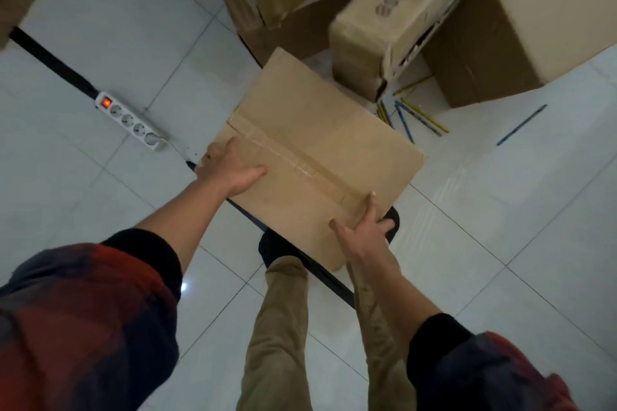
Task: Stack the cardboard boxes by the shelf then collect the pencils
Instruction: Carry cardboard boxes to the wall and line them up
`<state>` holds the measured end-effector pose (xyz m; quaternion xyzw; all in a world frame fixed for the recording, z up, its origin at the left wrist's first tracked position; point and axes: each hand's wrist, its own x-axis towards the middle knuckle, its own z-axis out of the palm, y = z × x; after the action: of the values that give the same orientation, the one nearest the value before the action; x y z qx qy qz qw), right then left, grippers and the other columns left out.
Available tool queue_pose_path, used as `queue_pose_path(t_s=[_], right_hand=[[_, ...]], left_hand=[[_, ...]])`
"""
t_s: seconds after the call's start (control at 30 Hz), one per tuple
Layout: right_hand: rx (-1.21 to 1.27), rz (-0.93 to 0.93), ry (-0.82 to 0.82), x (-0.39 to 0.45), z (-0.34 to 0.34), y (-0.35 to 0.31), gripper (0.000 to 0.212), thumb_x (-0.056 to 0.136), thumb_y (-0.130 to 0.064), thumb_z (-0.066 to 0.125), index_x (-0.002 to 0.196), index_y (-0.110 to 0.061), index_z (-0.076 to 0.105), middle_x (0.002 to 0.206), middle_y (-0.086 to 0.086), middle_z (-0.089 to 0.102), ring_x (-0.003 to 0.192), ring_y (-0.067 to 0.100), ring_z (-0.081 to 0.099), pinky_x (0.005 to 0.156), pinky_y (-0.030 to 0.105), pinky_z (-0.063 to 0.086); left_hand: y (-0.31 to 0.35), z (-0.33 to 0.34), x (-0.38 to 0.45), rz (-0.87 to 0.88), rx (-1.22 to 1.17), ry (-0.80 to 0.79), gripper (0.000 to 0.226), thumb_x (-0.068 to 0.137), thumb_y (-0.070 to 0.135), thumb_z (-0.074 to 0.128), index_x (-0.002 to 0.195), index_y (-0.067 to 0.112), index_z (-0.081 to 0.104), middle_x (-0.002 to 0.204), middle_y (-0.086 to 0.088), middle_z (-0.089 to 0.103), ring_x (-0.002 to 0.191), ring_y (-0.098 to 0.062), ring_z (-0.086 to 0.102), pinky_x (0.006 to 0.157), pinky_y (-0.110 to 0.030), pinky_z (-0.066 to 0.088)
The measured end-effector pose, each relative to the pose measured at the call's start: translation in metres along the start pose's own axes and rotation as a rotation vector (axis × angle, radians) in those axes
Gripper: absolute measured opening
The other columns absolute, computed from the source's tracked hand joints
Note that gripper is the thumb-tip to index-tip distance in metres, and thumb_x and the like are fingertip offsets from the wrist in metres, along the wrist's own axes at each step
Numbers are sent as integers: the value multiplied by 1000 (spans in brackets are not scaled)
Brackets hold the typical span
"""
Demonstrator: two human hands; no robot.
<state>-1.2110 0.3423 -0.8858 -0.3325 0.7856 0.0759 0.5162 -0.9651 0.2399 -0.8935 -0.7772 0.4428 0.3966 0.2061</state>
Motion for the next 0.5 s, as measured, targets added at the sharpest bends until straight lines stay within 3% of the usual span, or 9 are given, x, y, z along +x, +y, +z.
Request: queue_pose_path(t_s=[0.1, 0.2, 0.3, 0.5], right_hand=[[-67, 10, -29, -5, 11, 0, 101, 84, -45, 68, 155, -29, -3, 135, 17, 22, 111, 38, 46, 98, 43, 42], [-270, 2, 111, -3, 8, -8, 92, 85, -46, 66, 154, -25, 9, 144, 19, 19, 125, 39, 37, 106, 49, 39], [-386, -104, 230, 3, -8, -25, 81, 87, -45, 61, 152, -21, 19, 151, 19, 17, 134, 38, 28, 109, 50, 34], [-498, -328, 263, 28, -39, -68, 72, 87, -36, 57, 149, -22, 24, 152, 18, 20, 133, 36, 27, 108, 44, 29]], left_hand=[[-3, 15, -10, 42, -105, -97, 91, 78, 62, 58, 153, 27, 21, 157, -10, 21, 140, -31, 31, 113, -47, 30], [1, 43, -30, 62, -155, -78, 82, 86, 49, 58, 153, 22, 20, 159, -8, 16, 141, -29, 28, 114, -47, 29], [6, 71, -53, 43, -117, -63, 80, 90, 43, 57, 155, 22, 15, 161, -5, 8, 144, -29, 22, 115, -46, 28], [8, 104, -76, -89, -278, -53, 84, 90, 42, 59, 156, 23, 10, 162, -4, -2, 144, -31, 19, 115, -46, 27]])
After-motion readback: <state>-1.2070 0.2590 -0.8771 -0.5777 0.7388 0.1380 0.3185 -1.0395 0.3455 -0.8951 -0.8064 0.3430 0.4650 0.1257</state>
